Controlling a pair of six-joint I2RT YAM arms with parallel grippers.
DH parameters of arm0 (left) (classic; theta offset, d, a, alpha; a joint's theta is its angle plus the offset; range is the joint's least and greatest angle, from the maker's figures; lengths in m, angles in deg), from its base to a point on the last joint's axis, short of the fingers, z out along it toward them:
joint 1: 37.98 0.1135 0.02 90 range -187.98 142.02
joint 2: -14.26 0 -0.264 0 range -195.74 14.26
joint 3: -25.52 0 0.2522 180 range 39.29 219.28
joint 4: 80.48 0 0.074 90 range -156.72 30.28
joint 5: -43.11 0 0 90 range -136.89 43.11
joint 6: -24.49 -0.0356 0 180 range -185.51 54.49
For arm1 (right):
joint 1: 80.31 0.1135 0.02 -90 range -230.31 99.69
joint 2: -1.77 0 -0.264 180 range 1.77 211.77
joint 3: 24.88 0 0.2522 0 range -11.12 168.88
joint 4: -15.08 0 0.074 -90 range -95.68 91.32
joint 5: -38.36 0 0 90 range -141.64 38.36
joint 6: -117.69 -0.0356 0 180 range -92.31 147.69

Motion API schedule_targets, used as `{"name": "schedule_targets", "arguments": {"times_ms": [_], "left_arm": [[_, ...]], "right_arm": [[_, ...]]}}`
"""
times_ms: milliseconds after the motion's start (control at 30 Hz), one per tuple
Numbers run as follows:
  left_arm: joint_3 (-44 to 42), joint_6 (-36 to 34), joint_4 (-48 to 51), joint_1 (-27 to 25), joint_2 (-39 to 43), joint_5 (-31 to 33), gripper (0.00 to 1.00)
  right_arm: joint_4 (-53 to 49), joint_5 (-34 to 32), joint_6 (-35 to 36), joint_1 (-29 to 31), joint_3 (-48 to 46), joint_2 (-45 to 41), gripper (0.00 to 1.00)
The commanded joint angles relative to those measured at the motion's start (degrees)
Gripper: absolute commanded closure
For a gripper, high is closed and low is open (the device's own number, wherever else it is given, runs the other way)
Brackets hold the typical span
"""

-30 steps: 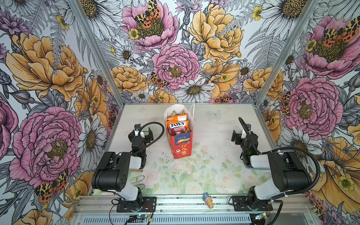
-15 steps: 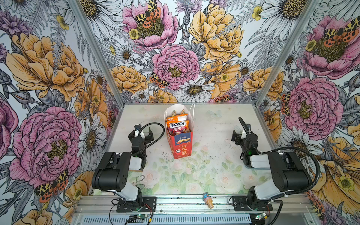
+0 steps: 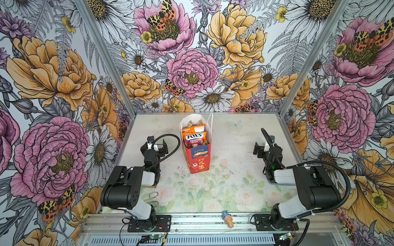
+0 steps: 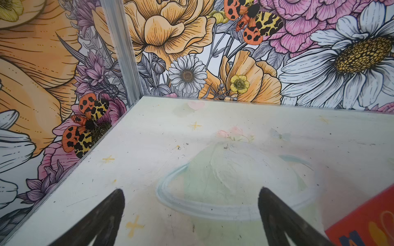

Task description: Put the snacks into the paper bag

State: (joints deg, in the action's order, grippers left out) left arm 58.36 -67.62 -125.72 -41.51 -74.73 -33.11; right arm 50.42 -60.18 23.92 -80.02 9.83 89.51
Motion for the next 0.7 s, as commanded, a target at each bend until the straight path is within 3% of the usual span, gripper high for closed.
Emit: {"name": "schedule_targets", "arguments": {"times_ms": [0, 667], "left_arm": [[-0.6, -0.9, -1.6, -0.4, -0.3, 0.8, 0.01], [1.2, 0.0, 2.0, 0.8, 0.0, -0.9, 0.01]], "right_arm": [[0.8, 0.3, -0.3, -0.3, 1.4, 0.3, 0.0], [0.8, 0.3, -0.3, -0.3, 1.3, 0.2, 0.0]]}}
